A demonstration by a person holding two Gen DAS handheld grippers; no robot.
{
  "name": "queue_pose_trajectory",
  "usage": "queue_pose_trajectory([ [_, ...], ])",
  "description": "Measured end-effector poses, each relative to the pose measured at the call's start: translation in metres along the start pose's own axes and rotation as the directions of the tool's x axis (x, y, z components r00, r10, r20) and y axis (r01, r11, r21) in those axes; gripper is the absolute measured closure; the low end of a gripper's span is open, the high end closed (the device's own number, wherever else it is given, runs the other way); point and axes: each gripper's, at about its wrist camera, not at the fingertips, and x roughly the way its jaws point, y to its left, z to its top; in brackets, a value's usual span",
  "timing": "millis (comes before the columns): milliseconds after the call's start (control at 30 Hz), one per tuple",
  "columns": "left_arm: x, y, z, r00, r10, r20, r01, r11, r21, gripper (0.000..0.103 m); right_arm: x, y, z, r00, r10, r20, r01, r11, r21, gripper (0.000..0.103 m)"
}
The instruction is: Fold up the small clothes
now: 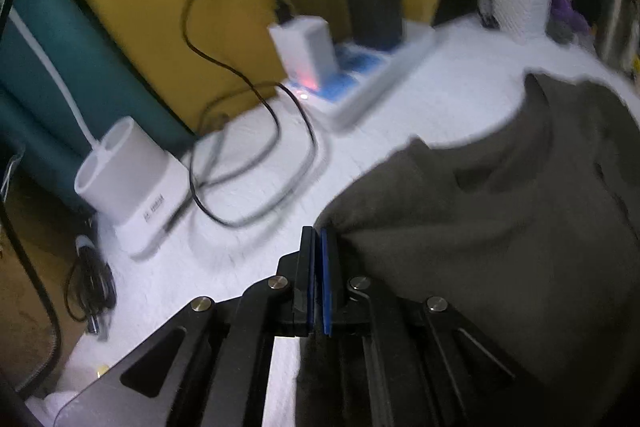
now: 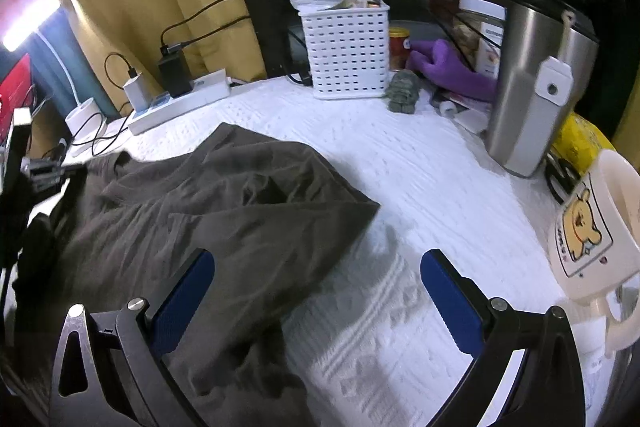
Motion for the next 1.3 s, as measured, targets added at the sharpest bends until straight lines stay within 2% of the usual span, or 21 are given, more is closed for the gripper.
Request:
queue_pose_trajectory([
  [67,0.005,0.002,0.005,1.000,-0.002,0.006,0.002,1.000,0.004,0.101,0.002,0.002,0.003,1.000,0.000,0.000,0.000,1.000,-0.004,0.000],
  [167,0.020,-0.003,0.007,0.999,-0.015,-0.035,0.016,1.000,0.016,0.101,0.003,0.005,0.007,1.000,-0.001,0.005,0.001,1.000,-0.005,0.000],
  [267,0.027,0.000,-0.002,0.996,-0.027,-0.080,0.025,0.999,-0.026,0.097,0.005,0.009,0.007,1.000,-0.004,0.000,0.004,1.000,-0.014,0.000],
  [333,0.018,0.010,-0.006,0.995,-0.041,-0.085,0.035,0.997,-0.070,0.095,0.004,0.013,0.006,1.000,-0.004,-0.002,0.004,1.000,-0.020,0.000],
  [367,0.011,0.015,-0.008,0.996,-0.041,-0.079,0.034,0.995,-0.092,0.087,0.003,0.015,0.005,1.000,-0.002,-0.002,0.002,1.000,-0.023,0.000],
  [400,-0.003,0.022,-0.012,0.998,-0.038,-0.058,0.031,0.992,-0.124,0.074,0.002,0.016,0.005,1.000,-0.003,-0.003,0.002,1.000,-0.026,0.000],
  [433,-0.015,0.028,-0.017,0.998,-0.037,-0.041,0.031,0.989,-0.144,0.069,0.001,0.018,0.004,1.000,-0.003,-0.003,0.003,1.000,-0.029,0.000],
  [533,-0.058,0.036,-0.034,0.999,-0.049,0.009,0.050,0.980,-0.191,0.065,-0.005,0.021,0.003,1.000,-0.002,0.006,0.002,0.999,-0.035,0.000],
  [633,-0.098,0.027,-0.058,0.998,-0.054,0.044,0.062,0.979,-0.195,0.059,-0.012,0.025,0.001,1.000,0.002,0.018,-0.002,0.999,-0.041,0.000],
  [700,-0.117,0.017,-0.077,0.996,-0.070,0.057,0.080,0.975,-0.205,0.049,-0.017,0.027,-0.002,1.000,0.008,0.024,-0.007,0.999,-0.041,0.000],
  [867,-0.123,0.002,-0.126,0.997,-0.074,-0.017,0.067,0.964,-0.259,0.047,-0.024,0.030,-0.012,1.000,0.020,0.020,-0.020,0.999,-0.043,0.000],
  [933,-0.119,0.010,-0.147,0.995,-0.096,-0.034,0.079,0.936,-0.344,0.047,-0.025,0.031,-0.015,1.000,0.020,0.015,-0.019,0.999,-0.047,0.000],
  [1000,-0.120,0.014,-0.158,0.994,-0.103,-0.028,0.084,0.919,-0.386,0.047,-0.028,0.033,-0.016,1.000,0.019,0.016,-0.018,0.999,-0.051,0.000],
  [1100,-0.127,0.006,-0.162,0.996,-0.090,0.001,0.085,0.937,-0.339,0.047,-0.034,0.035,-0.017,1.000,0.017,0.025,-0.015,0.998,-0.057,0.000],
  [1200,-0.121,0.001,-0.162,0.998,-0.056,0.001,0.054,0.958,-0.282,0.047,-0.040,0.039,-0.019,0.999,0.018,0.037,-0.015,0.998,-0.058,0.000],
  [1300,-0.106,0.010,-0.164,0.992,-0.124,0.009,0.121,0.942,-0.314,0.048,-0.045,0.042,-0.021,0.999,0.018,0.044,-0.015,0.998,-0.058,0.000],
])
